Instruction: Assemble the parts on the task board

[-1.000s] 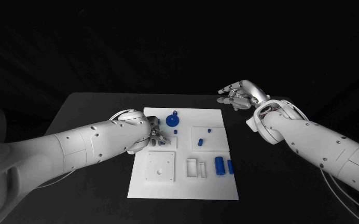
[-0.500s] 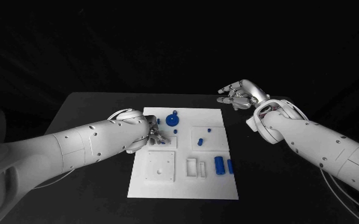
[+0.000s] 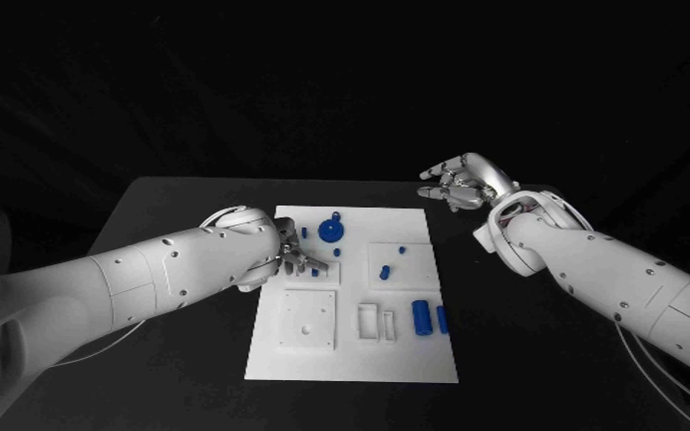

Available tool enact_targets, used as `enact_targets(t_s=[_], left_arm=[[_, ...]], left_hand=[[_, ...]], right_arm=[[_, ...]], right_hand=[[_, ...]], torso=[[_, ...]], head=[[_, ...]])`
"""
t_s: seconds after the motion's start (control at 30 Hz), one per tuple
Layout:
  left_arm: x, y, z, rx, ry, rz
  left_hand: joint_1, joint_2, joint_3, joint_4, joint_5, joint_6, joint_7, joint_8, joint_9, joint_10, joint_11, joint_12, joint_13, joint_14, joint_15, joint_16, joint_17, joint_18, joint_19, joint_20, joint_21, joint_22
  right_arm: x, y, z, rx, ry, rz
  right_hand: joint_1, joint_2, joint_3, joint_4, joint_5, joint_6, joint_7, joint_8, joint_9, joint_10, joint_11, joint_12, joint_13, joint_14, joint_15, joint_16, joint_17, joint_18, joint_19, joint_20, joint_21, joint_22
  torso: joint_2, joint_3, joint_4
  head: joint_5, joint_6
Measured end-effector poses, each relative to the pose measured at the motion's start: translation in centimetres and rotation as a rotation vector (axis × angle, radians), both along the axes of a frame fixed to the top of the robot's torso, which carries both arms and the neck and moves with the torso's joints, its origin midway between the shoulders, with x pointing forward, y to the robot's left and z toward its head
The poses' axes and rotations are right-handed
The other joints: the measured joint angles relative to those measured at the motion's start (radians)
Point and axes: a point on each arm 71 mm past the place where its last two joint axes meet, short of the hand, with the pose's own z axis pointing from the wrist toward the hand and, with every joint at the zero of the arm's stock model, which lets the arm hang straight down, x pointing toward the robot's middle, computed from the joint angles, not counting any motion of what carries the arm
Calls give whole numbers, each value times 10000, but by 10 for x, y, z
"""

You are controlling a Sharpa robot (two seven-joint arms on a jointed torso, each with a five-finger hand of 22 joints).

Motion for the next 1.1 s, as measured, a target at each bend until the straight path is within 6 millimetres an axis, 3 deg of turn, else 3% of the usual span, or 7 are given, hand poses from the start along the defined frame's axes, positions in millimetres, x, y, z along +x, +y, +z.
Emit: enact_targets(t_s=[0.17,0.33,0.47,0.7,0.87,0.97,1.1], left_arm=[[4,5,10,-649,1,315],[8,12,23,-1565,120,738],[15,17,36,-2254,161,1053],[31,27,50,-2883,27,1548],[45,30,59,-2797,-356,1638],[52,30,63,-2498,-622,1557],[59,30,66,-2084,-830,1413]], left_hand=[[-115,98,73,-12,0,-531,207,0,-289,-3,113,-520,-203,-268,126,-309,-126,0,-96,95,-179,8],[211,522,351,-139,68,-1308,483,60,-1693,-11,238,-1094,-276,-493,281,-498,-412,0,-235,234,-542,7],[273,1168,299,-959,1024,-1485,587,60,-2482,0,322,-1356,-216,-679,383,-554,-725,1,-288,287,-932,-106],[516,2056,-305,-2153,2859,-1662,624,117,-2862,-35,357,-1382,-118,-717,421,-544,-904,0,-251,325,-1163,-110],[485,2340,-631,-2474,3166,-1662,624,154,-3001,-35,357,-1382,-65,-717,422,-465,-993,0,-177,323,-1328,5],[485,2340,-680,-2474,3180,-1672,623,154,-3012,-38,354,-1382,-65,-716,422,-465,-1003,-1,-177,323,-1335,8],[501,2324,-749,-2488,3586,-2072,737,154,-3101,-330,395,-1382,-42,-837,479,-424,-1024,0,-173,327,-1410,8]], right_arm=[[0,-2,0,-3,7,-35],[0,-3,0,-3,11,-69],[0,-5,-1,-4,18,-105],[1,-7,-2,28,39,-175],[1,-7,-2,78,40,-188],[1,-7,-1,107,35,-184],[1,-7,0,140,20,-172]], right_hand=[[0,0,-8,7,3,-18,5,0,0,0,0,0,0,0,0,0,0,-2,0,0,0,0],[-77,0,-43,43,3,-49,-20,0,0,0,0,0,1,36,36,0,-1,-4,0,0,0,-9],[-79,1,-43,43,3,-49,-20,0,0,0,0,0,-31,36,36,0,-1,-5,0,0,0,-34],[-78,2,-84,84,3,-131,26,0,0,-149,38,-314,-367,36,35,-66,-15,-10,0,0,-191,-187],[-78,2,-84,84,3,-148,42,0,0,-147,37,-361,-412,36,36,-66,-26,-13,0,0,-266,-235],[-78,1,-84,83,3,-212,36,0,0,-182,70,-402,-473,36,36,-67,-29,-14,1,0,-323,-257],[-78,1,-100,153,3,-213,36,0,0,-182,70,-404,-510,35,36,-104,-40,-18,0,0,-323,-273]], torso=[[0,-1,5],[-7,-2,12],[-4,-9,6],[30,-12,-21],[78,-20,-51],[112,-30,-64],[172,-38,-84]], head=[[-1,37],[3,97],[32,156],[82,267],[103,337],[113,368],[105,412]])
